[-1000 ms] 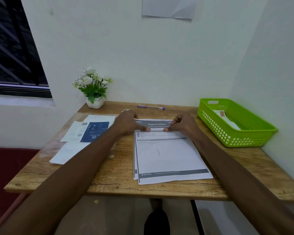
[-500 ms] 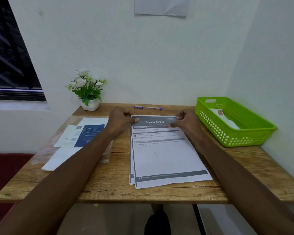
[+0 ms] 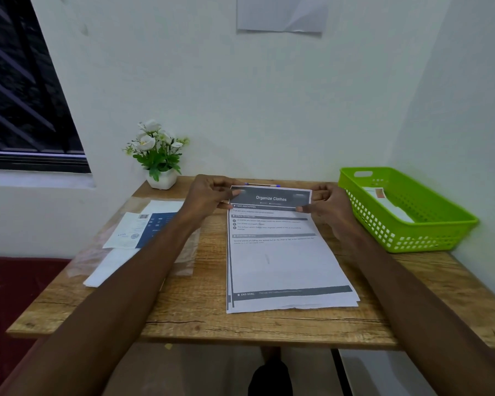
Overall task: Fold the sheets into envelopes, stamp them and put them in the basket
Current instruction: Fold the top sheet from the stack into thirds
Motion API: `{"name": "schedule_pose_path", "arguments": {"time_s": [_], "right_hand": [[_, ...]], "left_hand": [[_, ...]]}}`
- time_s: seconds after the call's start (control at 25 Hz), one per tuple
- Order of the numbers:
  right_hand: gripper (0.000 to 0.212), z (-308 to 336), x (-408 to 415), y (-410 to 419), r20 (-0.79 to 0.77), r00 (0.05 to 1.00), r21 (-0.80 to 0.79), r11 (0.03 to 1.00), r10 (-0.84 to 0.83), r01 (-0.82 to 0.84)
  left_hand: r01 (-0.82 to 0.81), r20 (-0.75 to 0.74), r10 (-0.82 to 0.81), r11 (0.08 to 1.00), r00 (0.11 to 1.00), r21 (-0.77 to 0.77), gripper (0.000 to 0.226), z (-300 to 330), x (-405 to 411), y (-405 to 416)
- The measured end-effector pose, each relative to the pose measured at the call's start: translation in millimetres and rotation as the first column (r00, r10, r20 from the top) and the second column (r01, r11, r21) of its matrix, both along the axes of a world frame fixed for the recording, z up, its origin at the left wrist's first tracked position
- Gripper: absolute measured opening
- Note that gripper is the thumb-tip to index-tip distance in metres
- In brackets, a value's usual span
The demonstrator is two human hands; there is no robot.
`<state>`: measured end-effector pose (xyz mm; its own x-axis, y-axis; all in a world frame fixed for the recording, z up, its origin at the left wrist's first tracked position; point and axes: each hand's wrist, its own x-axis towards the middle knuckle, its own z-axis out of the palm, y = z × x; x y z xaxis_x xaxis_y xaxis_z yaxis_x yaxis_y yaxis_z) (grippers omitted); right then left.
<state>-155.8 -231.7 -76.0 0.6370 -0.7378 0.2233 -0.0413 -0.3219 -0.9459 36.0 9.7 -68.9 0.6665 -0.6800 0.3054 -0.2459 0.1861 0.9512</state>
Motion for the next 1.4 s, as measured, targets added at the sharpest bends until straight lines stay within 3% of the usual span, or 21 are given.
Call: {"name": "schedule_pose_path", "arguments": {"time_s": [0.24,0.36,0.44,0.56,0.64,0.92,1.04,1.2,1.4], "right_hand": [[0.024,-7,5,-6,0.028,0.999,-0.14,0.99,0.018,-0.014],[0.027,-8,8,-6,-0.005,1.0,-0.237,0.971,-0.008,0.006],[0.031,-7,5,-8,-0.055,0.998,-0.337,0.941,-0.01,-0.01],[0.015,-1,0,-1,-0.18,0.983,-0.523,0.849,-0.026,-0.074],[0.016,4,-3,8,-0.235,0.968,-0.61,0.789,-0.092,-0.073],[0.025,3,-4,25,-0.433,0.898,-0.672,0.637,0.077,-0.378],[0.028,1,-3,26,-0.457,0.884,-0.675,0.609,0.097,-0.416],[0.039,4,-5,28,-0.503,0.862,-0.665,0.609,0.062,-0.432],[0.037,2,-4,40,-0.502,0.862,-0.651,0.623,0.074,-0.433]], "left_hand": [[0.016,-0.031,-0.018,0.999,0.999,-0.051,0.028,3,-3,2],[0.003,0.01,-0.003,1.0,1.0,-0.019,0.028,5,-2,4],[0.007,0.074,-0.01,0.999,0.997,0.05,0.024,4,-1,6],[-0.026,0.263,-0.024,0.982,0.965,0.185,0.02,2,-4,7],[-0.043,0.391,-0.055,0.971,0.919,0.236,0.016,3,-8,5],[-0.055,0.585,-0.199,0.921,0.786,0.387,0.017,1,-20,3],[-0.156,0.625,-0.209,0.865,0.753,0.477,0.016,-1,-21,1],[-0.143,0.586,-0.252,0.827,0.77,0.544,0.015,-3,-27,-3],[-0.26,0.665,-0.176,0.824,0.726,0.503,0.026,-5,-34,-5]]}}
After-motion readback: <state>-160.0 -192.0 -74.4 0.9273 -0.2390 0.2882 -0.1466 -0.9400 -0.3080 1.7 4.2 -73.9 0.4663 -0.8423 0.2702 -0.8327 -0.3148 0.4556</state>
